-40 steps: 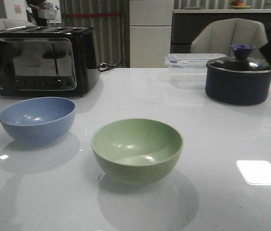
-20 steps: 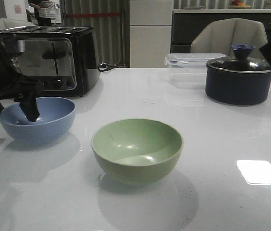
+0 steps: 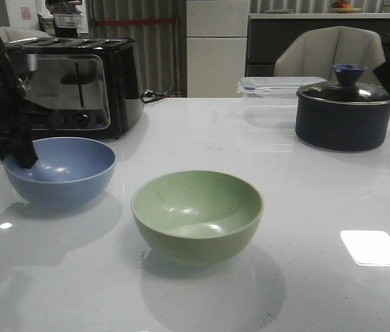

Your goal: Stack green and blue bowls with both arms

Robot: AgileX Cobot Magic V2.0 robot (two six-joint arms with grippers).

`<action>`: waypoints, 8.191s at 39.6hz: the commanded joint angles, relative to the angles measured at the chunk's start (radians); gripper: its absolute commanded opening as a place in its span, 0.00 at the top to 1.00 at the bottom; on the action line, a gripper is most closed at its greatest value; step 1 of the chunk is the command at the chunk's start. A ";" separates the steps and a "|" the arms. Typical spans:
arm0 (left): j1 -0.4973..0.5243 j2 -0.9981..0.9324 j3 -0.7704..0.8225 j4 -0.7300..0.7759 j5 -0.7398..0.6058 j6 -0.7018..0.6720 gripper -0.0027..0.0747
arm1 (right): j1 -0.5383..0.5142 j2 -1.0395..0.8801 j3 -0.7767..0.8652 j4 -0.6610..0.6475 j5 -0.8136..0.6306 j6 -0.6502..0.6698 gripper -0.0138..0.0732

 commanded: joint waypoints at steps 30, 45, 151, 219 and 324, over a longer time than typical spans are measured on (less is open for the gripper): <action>-0.328 -0.242 -0.048 -0.244 0.085 0.180 0.85 | 0.000 -0.008 -0.027 -0.001 -0.057 -0.011 0.43; -0.387 -0.113 -0.048 -0.263 0.007 0.180 0.85 | 0.000 -0.008 -0.027 -0.001 -0.057 -0.011 0.43; -0.381 -1.193 0.599 -0.084 0.090 0.119 0.84 | 0.000 -0.008 -0.027 -0.012 -0.014 -0.011 0.78; 0.157 -1.907 1.269 0.062 -0.616 -0.123 0.85 | 0.000 -0.008 -0.027 -0.012 -0.007 -0.011 0.78; 0.136 -1.905 1.303 0.060 -0.696 -0.084 0.85 | -0.530 -0.876 0.719 -0.016 -0.589 -0.010 0.78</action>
